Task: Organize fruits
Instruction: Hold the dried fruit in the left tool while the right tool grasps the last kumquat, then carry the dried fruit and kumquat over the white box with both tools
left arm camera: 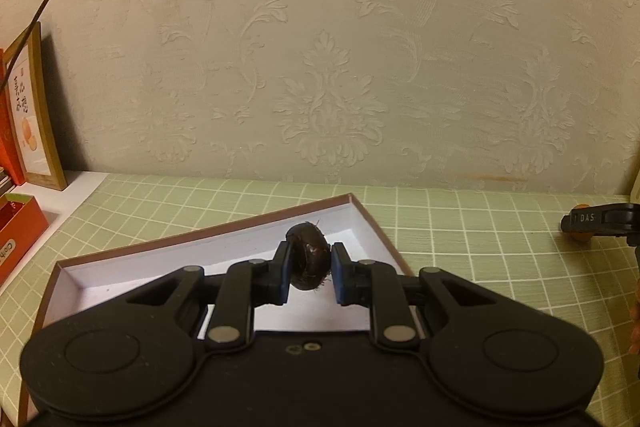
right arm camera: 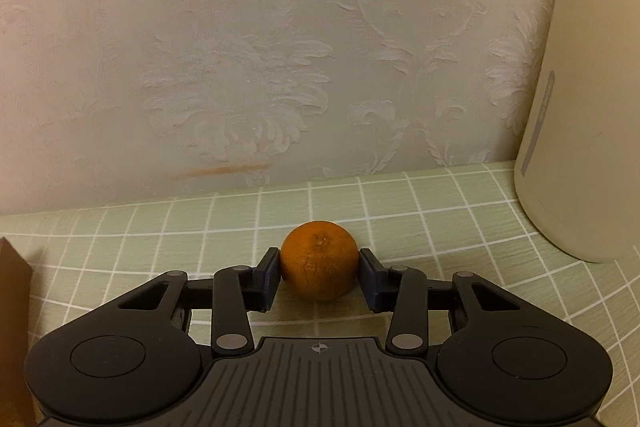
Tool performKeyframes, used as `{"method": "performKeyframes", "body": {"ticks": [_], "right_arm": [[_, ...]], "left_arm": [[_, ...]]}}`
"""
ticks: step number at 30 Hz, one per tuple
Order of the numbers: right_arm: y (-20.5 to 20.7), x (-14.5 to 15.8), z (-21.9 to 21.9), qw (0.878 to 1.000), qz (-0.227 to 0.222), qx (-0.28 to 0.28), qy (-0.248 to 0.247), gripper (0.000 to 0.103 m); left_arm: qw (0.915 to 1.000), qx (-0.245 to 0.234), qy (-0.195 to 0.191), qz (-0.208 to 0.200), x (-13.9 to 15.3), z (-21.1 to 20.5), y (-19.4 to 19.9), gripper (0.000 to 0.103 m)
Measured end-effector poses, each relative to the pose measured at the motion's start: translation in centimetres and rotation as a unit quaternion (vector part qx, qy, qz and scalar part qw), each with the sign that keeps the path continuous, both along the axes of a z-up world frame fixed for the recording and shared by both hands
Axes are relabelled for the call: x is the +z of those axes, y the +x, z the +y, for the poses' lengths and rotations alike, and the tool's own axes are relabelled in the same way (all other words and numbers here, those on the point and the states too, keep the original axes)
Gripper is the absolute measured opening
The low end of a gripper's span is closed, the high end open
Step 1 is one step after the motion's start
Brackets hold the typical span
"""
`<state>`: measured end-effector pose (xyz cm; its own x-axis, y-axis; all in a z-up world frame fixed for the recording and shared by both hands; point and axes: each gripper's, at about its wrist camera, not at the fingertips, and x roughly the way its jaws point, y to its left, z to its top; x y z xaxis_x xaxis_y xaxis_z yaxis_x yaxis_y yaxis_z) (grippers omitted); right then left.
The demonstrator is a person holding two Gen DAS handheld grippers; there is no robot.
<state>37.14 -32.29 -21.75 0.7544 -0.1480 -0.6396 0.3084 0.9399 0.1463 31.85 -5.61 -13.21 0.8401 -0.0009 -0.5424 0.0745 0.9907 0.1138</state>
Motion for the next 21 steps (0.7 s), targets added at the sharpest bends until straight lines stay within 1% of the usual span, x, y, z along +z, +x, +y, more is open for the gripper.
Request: {"method": "performKeyframes", "body": {"ticks": [4, 8, 13, 21], "right_arm": [[-0.7, 1.0, 1.7, 1.000, -0.014, 0.022, -0.003, 0.042], [-1.9, 2.6, 4.4, 0.998, -0.037, 0.058, -0.009, 0.042], [-3.4, 5.1, 8.2, 0.992, -0.067, 0.110, -0.008, 0.042], [-5.6, 7.8, 13.6, 0.979, -0.101, 0.176, -0.009, 0.042]], "left_arm": [[1.0000, 0.007, 0.000, 0.000, 0.2, 0.7, -0.3, 0.011], [0.9999, 0.014, -0.002, 0.001, 0.6, 1.7, -0.8, 0.011], [0.9996, 0.027, -0.006, 0.009, 1.0, 3.2, -1.5, 0.011], [0.9982, 0.060, 0.000, 0.006, 1.7, 6.8, -3.2, 0.011]]}}
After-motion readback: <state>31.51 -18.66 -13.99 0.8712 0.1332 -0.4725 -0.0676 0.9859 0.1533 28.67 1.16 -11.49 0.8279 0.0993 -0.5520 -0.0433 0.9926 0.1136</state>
